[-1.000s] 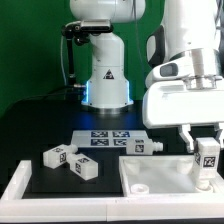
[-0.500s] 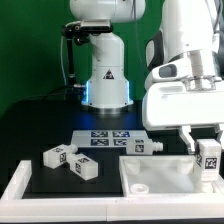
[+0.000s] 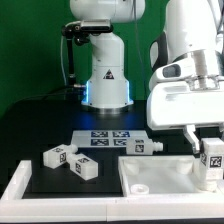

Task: Assemble one leg

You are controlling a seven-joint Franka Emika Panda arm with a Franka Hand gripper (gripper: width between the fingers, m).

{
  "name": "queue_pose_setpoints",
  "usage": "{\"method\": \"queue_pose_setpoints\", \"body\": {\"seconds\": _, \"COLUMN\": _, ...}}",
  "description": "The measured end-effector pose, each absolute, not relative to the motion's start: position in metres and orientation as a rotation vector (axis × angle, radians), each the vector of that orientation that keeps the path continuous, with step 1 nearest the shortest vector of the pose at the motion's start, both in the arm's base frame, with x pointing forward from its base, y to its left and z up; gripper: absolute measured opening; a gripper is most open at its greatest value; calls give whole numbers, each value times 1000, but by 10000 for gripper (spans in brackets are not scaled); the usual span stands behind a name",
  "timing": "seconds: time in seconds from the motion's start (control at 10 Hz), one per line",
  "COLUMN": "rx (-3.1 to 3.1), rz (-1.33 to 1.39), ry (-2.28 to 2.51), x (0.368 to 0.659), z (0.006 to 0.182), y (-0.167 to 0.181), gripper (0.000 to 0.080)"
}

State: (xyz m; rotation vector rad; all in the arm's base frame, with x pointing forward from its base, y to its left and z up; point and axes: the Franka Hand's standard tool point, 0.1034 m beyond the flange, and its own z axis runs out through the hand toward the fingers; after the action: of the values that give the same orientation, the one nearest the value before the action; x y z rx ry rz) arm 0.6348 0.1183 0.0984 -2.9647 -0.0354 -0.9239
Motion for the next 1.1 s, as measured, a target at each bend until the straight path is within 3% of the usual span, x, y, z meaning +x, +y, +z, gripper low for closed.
{"method": "queue_pose_setpoints", "body": {"seconds": 1.1, "rx": -2976, "rz": -920, "ry": -64, "x": 632, "z": 97, "y": 115, "gripper": 287}}
